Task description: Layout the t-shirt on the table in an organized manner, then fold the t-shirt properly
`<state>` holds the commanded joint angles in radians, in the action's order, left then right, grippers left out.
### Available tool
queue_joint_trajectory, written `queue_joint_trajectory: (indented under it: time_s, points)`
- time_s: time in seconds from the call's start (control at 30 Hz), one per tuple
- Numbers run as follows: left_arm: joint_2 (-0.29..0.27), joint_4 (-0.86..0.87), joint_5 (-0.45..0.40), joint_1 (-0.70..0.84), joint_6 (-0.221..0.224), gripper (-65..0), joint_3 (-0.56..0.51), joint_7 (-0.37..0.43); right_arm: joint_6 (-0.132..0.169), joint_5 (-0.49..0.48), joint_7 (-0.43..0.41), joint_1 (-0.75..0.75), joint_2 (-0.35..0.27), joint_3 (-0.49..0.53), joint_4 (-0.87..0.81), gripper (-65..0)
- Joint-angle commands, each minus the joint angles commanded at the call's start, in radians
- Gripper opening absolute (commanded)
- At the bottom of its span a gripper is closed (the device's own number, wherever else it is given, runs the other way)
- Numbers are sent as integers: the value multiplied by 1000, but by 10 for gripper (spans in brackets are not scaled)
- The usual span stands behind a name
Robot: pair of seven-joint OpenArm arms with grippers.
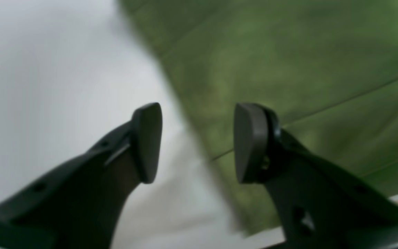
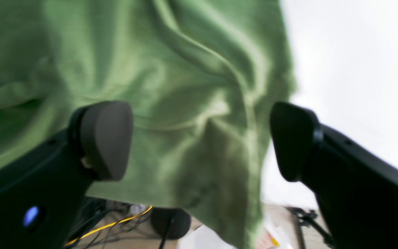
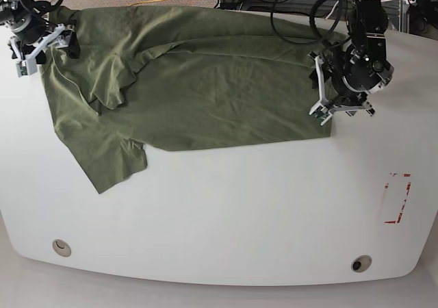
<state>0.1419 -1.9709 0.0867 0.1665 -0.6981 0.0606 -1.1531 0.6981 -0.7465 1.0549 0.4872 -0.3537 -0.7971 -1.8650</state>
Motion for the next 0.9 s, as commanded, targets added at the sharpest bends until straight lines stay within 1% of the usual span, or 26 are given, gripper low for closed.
queue_joint_trajectory:
  time_s: [0.03,0.07,0.13,0.17,0.2,0.23,0.3,0.37,0.5,0.6,0.63,0.7,0.8,0.9]
  points:
    - [0,0,0,9,0,-481,-9,18,0,0,0,-6,2,14,2,-325]
    - [2,2,-2,29,0,-512,-23,52,0,2,0,-12,2,32,5,-403]
    - [3,8,-9,55,0,-544,-31,106,0,3,-5,-12,2,60,6,-530]
    - [8,11,-23,60,0,-550,-32,126,0,5,-6,-14,2,72,11,-588]
    - [8,12,-32,60,0,-550,-32,137,0,9,-8,-14,2,80,15,-610]
    - [9,29,-64,63,0,-550,-32,161,0,26,-8,-18,2,100,26,-644]
    - [6,48,-100,63,0,-550,-32,178,0,49,-11,-35,2,117,35,-645]
    - [6,89,-141,60,0,-550,-31,192,0,107,-28,-49,2,137,51,-629]
    - [14,189,-187,54,0,-551,-28,216,0,207,-97,-66,3,181,107,-617]
    - [18,238,-195,28,0,-551,6,222,0,265,-147,-89,-3,215,173,-617]
    - [29,250,-195,26,0,-551,29,222,0,281,-157,-100,-6,229,190,-617]
    - [51,270,-193,21,0,-551,68,222,0,310,-163,-132,-9,252,227,-617]
    - [60,292,-192,21,0,-551,87,222,0,350,-163,-178,-9,264,272,-617]
    - [86,295,-192,21,0,-551,97,222,0,402,-163,-232,-9,265,324,-617]
